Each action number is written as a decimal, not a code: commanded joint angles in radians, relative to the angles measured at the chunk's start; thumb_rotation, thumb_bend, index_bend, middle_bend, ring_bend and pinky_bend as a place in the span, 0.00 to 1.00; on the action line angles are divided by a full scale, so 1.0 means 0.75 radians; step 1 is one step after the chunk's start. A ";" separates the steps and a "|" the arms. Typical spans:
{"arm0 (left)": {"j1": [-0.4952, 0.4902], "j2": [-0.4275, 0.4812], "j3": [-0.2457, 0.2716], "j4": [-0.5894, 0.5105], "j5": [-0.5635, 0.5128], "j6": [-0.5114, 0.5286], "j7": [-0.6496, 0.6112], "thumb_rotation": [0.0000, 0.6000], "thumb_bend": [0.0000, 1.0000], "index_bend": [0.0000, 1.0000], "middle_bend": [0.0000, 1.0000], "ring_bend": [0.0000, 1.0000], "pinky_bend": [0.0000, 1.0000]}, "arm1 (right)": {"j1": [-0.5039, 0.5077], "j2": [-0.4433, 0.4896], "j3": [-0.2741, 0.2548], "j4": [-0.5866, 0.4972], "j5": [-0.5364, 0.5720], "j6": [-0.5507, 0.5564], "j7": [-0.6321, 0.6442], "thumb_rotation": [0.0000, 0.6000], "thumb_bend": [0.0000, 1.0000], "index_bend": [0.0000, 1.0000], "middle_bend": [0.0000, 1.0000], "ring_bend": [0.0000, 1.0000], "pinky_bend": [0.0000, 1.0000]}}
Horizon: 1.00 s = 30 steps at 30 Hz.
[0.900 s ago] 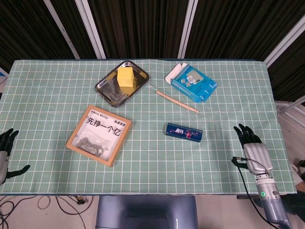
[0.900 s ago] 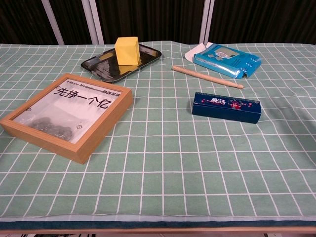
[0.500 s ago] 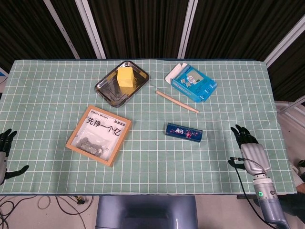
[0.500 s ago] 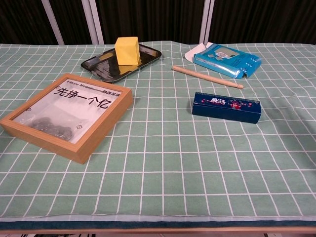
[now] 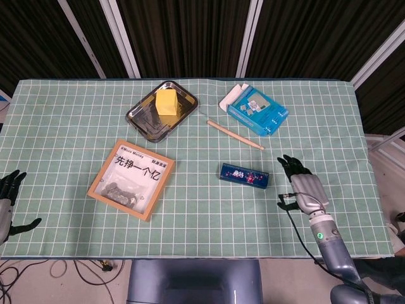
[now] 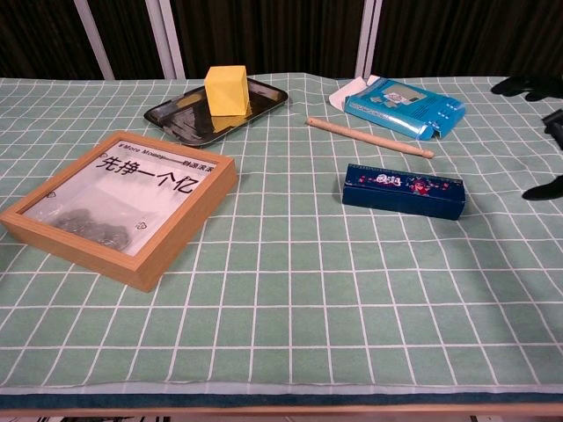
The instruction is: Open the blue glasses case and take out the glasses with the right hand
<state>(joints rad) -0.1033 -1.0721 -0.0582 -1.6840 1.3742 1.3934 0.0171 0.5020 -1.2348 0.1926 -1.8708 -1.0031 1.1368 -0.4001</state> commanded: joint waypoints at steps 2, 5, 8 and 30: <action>-0.003 0.003 -0.002 0.000 -0.007 -0.010 -0.013 1.00 0.04 0.00 0.00 0.00 0.00 | 0.203 -0.146 0.096 0.034 0.264 -0.081 -0.227 1.00 0.11 0.09 0.00 0.00 0.23; -0.006 0.009 -0.003 -0.002 -0.012 -0.021 -0.026 1.00 0.04 0.00 0.00 0.00 0.00 | 0.296 -0.229 0.121 0.108 0.371 -0.099 -0.312 1.00 0.10 0.13 0.00 0.00 0.23; -0.011 0.017 -0.003 -0.005 -0.020 -0.039 -0.045 1.00 0.04 0.00 0.00 0.00 0.00 | 0.384 -0.301 0.137 0.196 0.474 -0.131 -0.380 1.00 0.11 0.16 0.00 0.00 0.23; -0.024 0.037 0.001 -0.016 -0.032 -0.076 -0.081 1.00 0.04 0.00 0.00 0.00 0.00 | 0.634 -0.473 0.112 0.434 0.869 -0.171 -0.558 1.00 0.11 0.22 0.00 0.00 0.23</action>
<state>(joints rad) -0.1209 -1.0444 -0.0573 -1.6960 1.3506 1.3360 -0.0440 0.9750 -1.5898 0.2794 -1.5422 -0.3538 1.0062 -0.8174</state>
